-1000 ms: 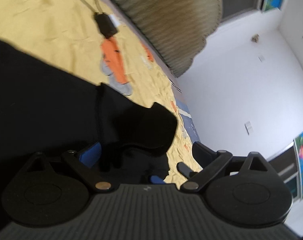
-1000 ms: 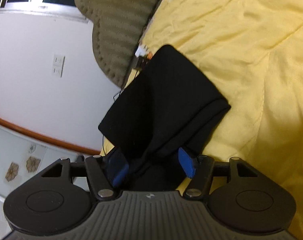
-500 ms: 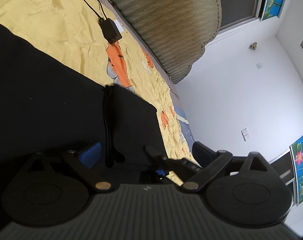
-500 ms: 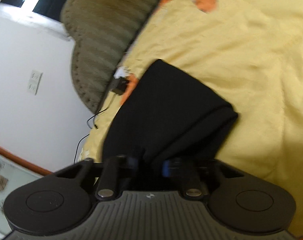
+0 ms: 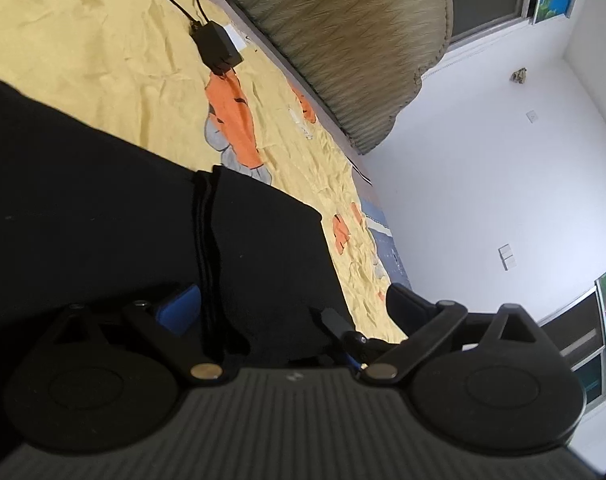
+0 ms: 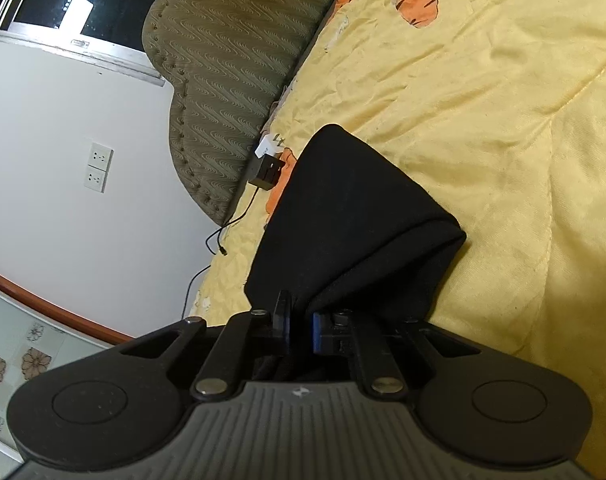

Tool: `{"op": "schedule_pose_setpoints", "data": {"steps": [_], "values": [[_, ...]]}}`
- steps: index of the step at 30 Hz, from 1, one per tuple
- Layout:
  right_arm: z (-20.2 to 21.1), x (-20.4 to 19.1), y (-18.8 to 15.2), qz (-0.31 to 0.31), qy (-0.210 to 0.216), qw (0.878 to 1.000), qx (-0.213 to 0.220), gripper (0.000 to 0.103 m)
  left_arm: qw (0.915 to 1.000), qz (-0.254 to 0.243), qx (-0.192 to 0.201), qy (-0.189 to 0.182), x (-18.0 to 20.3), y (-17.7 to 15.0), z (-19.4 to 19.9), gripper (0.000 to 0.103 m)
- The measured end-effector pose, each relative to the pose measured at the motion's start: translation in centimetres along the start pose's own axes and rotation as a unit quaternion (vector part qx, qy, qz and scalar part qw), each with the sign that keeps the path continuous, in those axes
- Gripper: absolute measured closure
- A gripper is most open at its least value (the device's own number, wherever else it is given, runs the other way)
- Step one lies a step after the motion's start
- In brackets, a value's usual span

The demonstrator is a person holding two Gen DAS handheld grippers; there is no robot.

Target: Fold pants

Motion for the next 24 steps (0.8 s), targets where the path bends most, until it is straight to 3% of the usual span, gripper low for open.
{"op": "schedule_pose_setpoints", "data": {"steps": [6,8,11,15,17,20,24], "values": [[0.7,-0.1,0.5,0.002,0.013,1.0,0.004,0.094,0.9998,0.013,-0.013,0.011,0.4,-0.9,-0.6,0.002],[1.0,0.1,0.5,0.007,0.002,1.0,-0.001,0.094,0.9995,0.021,-0.016,0.019,0.5,-1.1,-1.1,0.002],[1.8,0.8,0.4,0.03,-0.033,0.999,-0.007,0.094,0.9995,0.012,-0.029,0.001,1.4,-2.0,-0.9,0.002],[2.7,1.7,0.6,0.053,-0.06,0.997,-0.008,0.094,0.9997,0.017,-0.014,0.005,1.1,-2.3,-0.2,0.002],[2.7,1.3,0.2,0.058,-0.044,0.997,-0.032,0.094,0.9992,0.039,-0.002,-0.006,0.9,-2.0,0.5,0.002],[3.6,1.2,-0.1,0.095,-0.076,0.992,-0.034,0.093,0.9993,0.036,0.003,-0.006,1.0,-1.7,1.1,0.002],[5.1,0.4,0.4,0.082,-0.054,0.995,-0.021,0.091,0.9993,0.036,0.004,-0.01,0.8,-1.5,0.7,0.002]]}}
Point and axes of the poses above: each gripper's, at about its wrist camera, not at the fingertips, and z roughly against the way its jaws point, x to its right, y to its top, the point moved 7 cm from there along -z, roughly the way its jaws point, and after that the axes turned 5 degrees about -y, right-handed, at the moved point
